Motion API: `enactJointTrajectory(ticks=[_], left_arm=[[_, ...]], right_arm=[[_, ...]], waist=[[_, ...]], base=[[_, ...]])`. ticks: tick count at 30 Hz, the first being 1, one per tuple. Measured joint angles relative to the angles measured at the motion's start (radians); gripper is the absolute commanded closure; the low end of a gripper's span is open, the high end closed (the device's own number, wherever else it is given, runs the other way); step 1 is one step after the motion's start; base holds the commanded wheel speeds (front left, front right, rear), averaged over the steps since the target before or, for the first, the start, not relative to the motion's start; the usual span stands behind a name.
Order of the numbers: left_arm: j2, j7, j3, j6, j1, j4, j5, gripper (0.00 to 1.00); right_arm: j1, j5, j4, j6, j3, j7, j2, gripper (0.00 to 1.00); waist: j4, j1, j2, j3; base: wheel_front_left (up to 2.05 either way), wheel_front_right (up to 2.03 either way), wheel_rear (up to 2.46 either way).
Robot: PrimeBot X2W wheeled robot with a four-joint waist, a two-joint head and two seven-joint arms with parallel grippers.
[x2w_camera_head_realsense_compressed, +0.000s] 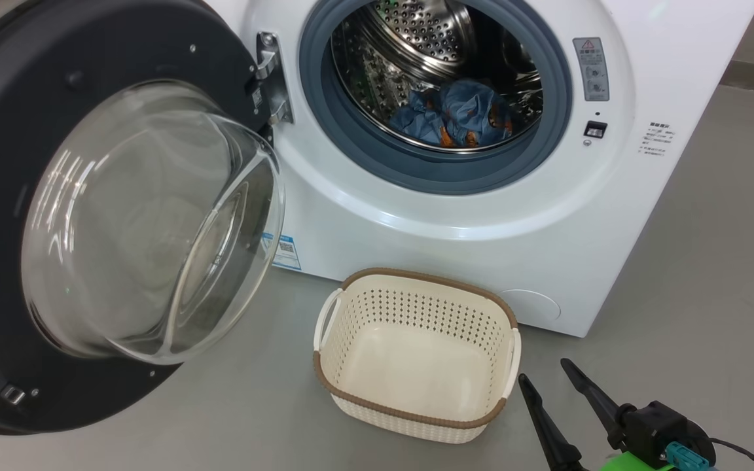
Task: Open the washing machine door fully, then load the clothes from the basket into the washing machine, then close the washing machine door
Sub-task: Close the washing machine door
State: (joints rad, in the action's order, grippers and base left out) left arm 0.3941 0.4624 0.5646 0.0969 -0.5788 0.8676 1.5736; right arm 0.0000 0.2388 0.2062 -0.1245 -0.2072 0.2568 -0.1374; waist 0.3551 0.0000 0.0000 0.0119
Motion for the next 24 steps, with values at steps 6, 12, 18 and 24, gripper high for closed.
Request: enactJointTrajectory(ticks=[6, 12, 18, 24], left_arm=[[-0.003, 0.057, 0.005, 0.015, 0.027, -0.018, 0.017, 1.00], [-0.018, 0.136, 0.003, 0.020, 0.040, -0.053, 0.039, 1.00], [-0.030, 0.201, 0.013, 0.022, 0.070, -0.090, 0.081, 1.00], [-0.051, 0.273, 0.017, 0.023, 0.100, -0.142, 0.118, 1.00]], right_arm=[[0.002, 0.001, -0.001, 0.000, 0.000, 0.000, -0.001, 0.00], [0.002, 0.001, -0.001, 0.000, 0.002, 0.000, -0.001, 0.00], [0.002, 0.001, -0.001, 0.000, 0.003, 0.000, -0.001, 0.00], [0.003, 0.001, -0.002, 0.000, 0.012, 0.000, 0.001, 0.00]], waist=[[-0.009, 0.0000, 0.0000, -0.010], [-0.011, 0.0000, 0.0000, -0.009], [-0.012, 0.0000, 0.0000, -0.007], [-0.004, 0.0000, 0.0000, -0.007]], base=[[0.00, 0.00, 0.00], [0.00, 0.00, 0.00], [0.00, 0.00, 0.00], [0.00, 0.00, 0.00]])
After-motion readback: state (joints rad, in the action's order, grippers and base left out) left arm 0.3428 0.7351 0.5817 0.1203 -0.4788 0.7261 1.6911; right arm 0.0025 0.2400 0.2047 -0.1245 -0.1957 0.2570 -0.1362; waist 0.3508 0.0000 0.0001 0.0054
